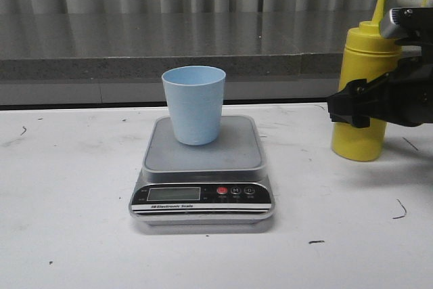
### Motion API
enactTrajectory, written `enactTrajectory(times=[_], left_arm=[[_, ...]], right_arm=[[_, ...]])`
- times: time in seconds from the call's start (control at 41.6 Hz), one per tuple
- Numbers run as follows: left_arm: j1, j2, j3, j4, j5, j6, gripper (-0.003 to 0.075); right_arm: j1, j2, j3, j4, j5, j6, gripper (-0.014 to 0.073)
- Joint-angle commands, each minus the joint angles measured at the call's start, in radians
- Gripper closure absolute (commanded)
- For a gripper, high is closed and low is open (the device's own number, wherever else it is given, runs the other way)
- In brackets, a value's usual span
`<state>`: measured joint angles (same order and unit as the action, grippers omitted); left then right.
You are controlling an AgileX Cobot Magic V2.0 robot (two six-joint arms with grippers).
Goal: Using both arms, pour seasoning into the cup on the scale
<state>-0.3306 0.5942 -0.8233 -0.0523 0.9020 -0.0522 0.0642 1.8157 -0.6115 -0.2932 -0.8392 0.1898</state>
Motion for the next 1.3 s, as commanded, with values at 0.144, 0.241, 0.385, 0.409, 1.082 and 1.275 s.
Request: enactTrajectory(times=[0.144, 0.241, 0.385, 0.409, 1.082, 1.275], left_arm=[[0.001, 0.003, -0.027, -0.010, -0.068, -0.009, 0.0280], [0.001, 0.003, -0.027, -0.010, -0.068, -0.009, 0.0280], [0.001, 0.003, -0.027, -0.010, -0.068, -0.009, 0.0280], [0.001, 0.003, -0.027, -0.010, -0.068, -0.009, 0.0280], [0.001, 0.003, -0.027, -0.010, -0.068, -0.009, 0.0280], [0.001, 0.003, -0.027, -0.010, -0.068, -0.009, 0.0280]], right_arm=[[-0.001, -0.168, 0.049, 0.006, 0.113, 0.058, -0.0012], [0.000, -0.227, 0.057, 0.002, 0.239, 0.106, -0.0012], [0.001, -0.345, 0.057, -0.033, 0.518, 0.184, -0.0012], [0.001, -0.363, 0.057, -0.037, 0.569, 0.195, -0.0012], [0.190, -0.704, -0.225, 0.401, 1.665, -0.281, -0.0012], [0.190, -0.870, -0.224, 0.425, 1.651, -0.287, -0.0012]])
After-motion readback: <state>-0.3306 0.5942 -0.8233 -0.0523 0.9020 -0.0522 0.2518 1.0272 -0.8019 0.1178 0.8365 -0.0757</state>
